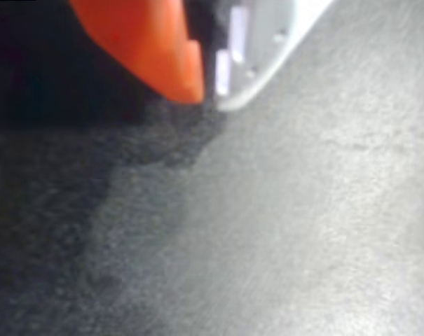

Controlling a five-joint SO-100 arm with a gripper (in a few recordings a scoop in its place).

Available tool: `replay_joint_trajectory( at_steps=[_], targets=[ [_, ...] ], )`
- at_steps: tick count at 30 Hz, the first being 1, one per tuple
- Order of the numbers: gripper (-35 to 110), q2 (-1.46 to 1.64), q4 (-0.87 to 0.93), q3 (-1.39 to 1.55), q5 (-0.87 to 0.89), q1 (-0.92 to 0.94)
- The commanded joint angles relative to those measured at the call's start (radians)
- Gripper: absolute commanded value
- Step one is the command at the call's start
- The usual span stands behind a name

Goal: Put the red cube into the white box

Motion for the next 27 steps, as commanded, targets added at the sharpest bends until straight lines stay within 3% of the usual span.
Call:
replay_joint_trajectory(
  at_steps=[1,27],
  targets=[
    [0,0.018,0.006,-0.003,-0.005,0.002],
    [0,0.018,0.006,-0.003,-0.005,-0.008]
  ],
)
